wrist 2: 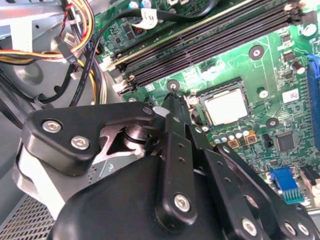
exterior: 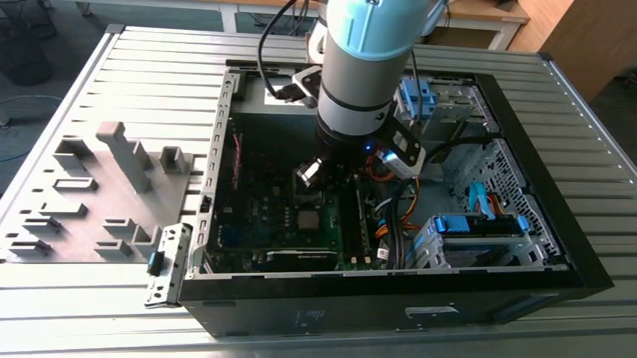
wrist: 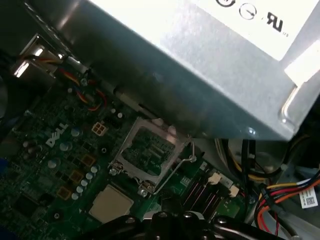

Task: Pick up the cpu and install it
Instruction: 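Close the cpu cover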

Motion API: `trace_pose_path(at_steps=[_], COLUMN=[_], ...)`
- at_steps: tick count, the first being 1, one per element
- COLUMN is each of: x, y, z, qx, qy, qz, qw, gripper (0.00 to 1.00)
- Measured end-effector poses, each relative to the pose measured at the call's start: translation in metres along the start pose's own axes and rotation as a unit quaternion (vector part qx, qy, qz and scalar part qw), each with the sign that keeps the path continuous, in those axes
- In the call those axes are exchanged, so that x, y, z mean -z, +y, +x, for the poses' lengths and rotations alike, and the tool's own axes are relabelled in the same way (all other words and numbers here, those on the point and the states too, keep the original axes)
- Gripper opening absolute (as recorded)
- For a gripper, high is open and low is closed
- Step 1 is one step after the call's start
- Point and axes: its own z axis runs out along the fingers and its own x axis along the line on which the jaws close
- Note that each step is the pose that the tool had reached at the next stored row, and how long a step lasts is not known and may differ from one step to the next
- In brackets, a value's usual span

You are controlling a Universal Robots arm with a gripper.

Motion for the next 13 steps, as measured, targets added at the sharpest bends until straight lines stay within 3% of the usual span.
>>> trace_pose_path(at_steps=[6, 13], x=[-0.0001, -0.0069], y=[-0.0019, 0.0071], z=[-0.0019, -0.0083], qx=[0.000, 0.000], qy=[-0.0006, -0.0007], qz=[-0.0009, -0.0010], qw=[1.00000, 1.00000], gripper=[0.11, 0.11])
